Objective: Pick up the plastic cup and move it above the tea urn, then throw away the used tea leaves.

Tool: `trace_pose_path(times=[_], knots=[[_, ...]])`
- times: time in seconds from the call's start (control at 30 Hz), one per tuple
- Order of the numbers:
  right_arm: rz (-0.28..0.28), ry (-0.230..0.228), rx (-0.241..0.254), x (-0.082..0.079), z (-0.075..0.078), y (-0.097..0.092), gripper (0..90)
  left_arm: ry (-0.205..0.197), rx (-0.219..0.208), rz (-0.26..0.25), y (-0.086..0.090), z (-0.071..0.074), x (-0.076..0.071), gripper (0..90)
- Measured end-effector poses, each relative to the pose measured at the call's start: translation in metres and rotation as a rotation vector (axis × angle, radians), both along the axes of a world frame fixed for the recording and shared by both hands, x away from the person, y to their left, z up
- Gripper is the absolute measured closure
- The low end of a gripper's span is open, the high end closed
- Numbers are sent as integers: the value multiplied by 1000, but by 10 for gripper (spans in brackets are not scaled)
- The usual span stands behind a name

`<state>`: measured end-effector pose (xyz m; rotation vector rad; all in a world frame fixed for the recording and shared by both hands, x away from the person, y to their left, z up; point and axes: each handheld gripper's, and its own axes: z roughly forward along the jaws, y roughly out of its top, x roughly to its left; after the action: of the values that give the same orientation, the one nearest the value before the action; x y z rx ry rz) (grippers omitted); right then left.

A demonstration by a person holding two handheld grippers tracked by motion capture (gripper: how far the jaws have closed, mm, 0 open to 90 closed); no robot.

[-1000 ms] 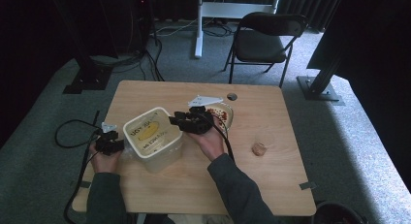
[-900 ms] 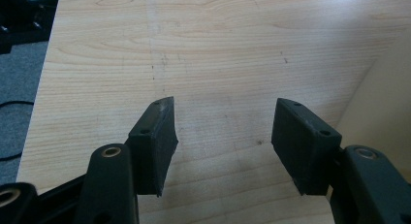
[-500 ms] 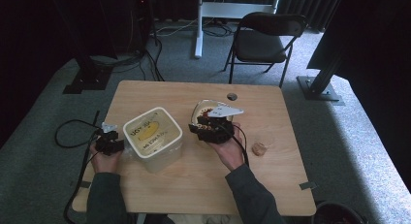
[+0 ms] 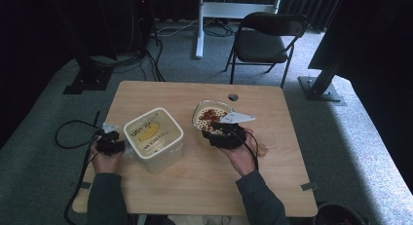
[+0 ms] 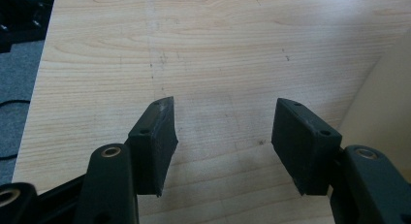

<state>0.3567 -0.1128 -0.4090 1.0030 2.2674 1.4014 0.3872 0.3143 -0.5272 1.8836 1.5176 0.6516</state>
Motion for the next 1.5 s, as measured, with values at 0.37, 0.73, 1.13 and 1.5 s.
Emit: trace_pose_path(times=[0.37, 0.73, 1.13, 1.5], knots=[[-113, -39, -33, -11, -8, -41, 450, 5, 5, -5, -2, -2, 2, 423], [-251, -87, -69, -23, -22, -85, 504, 2, 3, 4, 0, 0, -1, 422], [-364, -87, -55, -38, -20, -136, 375, 4, 4, 5, -1, -1, -1, 421], [-463, -101, -96, -42, -41, -160, 180, 5, 2, 4, -1, -1, -1, 422]])
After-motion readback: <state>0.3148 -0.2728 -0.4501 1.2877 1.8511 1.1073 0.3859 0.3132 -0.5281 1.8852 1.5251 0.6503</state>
